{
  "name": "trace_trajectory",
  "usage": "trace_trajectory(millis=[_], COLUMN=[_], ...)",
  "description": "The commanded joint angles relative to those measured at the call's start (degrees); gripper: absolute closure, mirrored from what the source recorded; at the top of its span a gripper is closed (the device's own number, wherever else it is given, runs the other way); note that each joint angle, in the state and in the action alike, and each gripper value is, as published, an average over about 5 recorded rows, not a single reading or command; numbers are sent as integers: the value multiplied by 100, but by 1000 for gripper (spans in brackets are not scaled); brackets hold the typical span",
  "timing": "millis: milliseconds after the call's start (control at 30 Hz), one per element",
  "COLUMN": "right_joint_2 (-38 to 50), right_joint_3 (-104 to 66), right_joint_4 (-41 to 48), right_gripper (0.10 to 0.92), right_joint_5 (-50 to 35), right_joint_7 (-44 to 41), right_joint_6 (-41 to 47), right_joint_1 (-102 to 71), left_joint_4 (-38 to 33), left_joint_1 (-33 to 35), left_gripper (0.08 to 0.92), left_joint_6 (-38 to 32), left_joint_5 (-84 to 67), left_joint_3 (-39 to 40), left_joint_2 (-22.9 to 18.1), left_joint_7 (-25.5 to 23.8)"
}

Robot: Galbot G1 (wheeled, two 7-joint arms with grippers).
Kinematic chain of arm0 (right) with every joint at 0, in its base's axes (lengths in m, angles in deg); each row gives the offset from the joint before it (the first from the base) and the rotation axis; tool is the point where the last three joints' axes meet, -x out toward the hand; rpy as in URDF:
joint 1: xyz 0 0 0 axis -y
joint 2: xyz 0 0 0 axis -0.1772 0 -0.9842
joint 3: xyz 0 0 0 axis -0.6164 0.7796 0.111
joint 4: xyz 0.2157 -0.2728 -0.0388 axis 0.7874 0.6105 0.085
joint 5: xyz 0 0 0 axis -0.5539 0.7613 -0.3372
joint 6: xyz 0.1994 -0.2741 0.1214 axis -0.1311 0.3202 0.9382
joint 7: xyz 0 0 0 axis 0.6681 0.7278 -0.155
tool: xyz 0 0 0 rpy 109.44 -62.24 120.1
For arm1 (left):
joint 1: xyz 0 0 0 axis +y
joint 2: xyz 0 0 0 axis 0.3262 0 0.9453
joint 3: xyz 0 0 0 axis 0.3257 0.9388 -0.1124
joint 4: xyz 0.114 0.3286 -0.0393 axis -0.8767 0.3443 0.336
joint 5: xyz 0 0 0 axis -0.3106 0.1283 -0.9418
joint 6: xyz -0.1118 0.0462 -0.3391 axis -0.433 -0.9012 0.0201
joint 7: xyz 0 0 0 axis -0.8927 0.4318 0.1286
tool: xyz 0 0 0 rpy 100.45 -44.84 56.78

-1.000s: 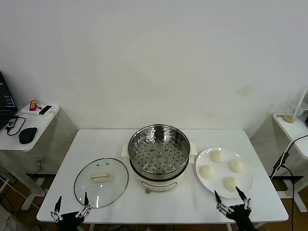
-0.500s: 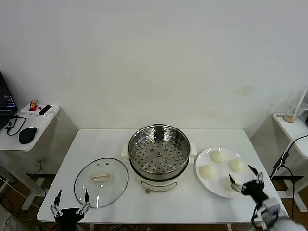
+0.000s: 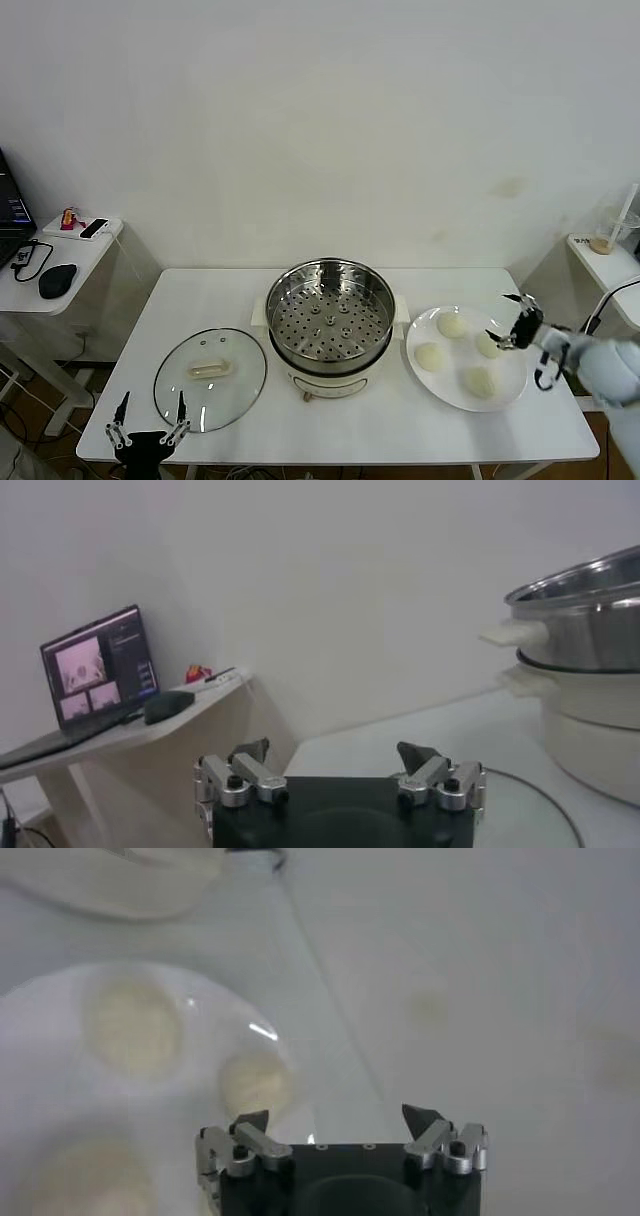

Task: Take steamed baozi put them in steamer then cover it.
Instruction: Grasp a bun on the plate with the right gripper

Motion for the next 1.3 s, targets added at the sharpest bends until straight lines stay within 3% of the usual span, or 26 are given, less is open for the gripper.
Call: trace_trajectory(millis=[33,633,1300], right_joint_2=[232,-1265,-1824], right_joint_3=[3328,4201,4163], right_joint_4=[1564,2980,3667], right_gripper=[203,203,221], right_joint_5=[394,327,730], right_joint_7=[-1633,-1686,-1415], right_joint_6=[-380,-514,-555], right_joint_1=[3292,3727,3674], left_joint_4=[3,55,177], left_joint_1=[-39,-149,-242], left_gripper=[177,177,177], left_joint_6=[-13,4,0], left_joint_5=[98,99,73], left_joint_3=[-89,-185,-248], left_joint_2=[-42,-92,-75], left_joint_7=[-40,-90,-107])
